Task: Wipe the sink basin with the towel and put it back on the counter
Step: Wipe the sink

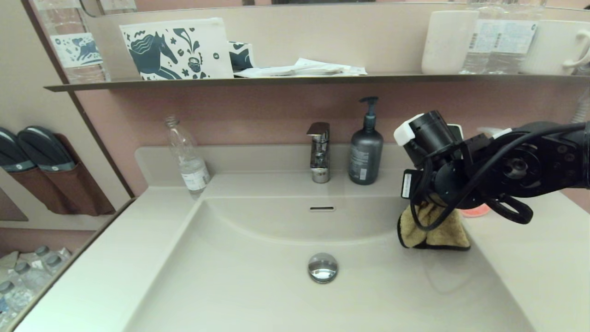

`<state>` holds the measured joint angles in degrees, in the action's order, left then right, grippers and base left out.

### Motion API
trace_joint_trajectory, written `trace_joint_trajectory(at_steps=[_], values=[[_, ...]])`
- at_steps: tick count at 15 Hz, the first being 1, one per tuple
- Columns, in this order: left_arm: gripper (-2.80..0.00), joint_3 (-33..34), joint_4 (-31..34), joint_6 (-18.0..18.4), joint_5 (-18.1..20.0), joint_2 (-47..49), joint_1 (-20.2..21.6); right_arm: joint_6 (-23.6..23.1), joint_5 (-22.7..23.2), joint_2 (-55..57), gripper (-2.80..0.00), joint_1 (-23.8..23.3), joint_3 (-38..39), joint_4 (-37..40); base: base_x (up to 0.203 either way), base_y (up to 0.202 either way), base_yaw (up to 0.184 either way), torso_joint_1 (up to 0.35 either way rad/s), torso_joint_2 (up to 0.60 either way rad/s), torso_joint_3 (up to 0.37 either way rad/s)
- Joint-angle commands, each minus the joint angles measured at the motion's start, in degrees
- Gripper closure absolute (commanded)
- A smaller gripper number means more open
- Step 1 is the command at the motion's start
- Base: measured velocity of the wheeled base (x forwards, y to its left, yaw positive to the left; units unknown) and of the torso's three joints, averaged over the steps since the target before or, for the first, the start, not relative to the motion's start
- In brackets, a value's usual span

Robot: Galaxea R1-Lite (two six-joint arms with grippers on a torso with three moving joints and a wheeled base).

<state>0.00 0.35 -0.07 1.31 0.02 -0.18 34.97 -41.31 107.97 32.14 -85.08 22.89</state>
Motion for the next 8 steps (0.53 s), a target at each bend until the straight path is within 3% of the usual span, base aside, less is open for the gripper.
trace_joint_trajectory(at_steps=[1,8], values=[[0.0,0.0,0.0,0.0,0.0,0.0,0.0,-0.2,-0.2,0.2,0.0,-1.0,-0.1,-2.0,0.0,0.0,0.0,0.0,0.0,0.0],[0.0,0.0,0.0,0.0,0.0,0.0,0.0,-0.5,0.0,8.6,0.0,-4.0,-5.8,-5.8,0.0,0.0,0.0,0.0,0.0,0.0]])
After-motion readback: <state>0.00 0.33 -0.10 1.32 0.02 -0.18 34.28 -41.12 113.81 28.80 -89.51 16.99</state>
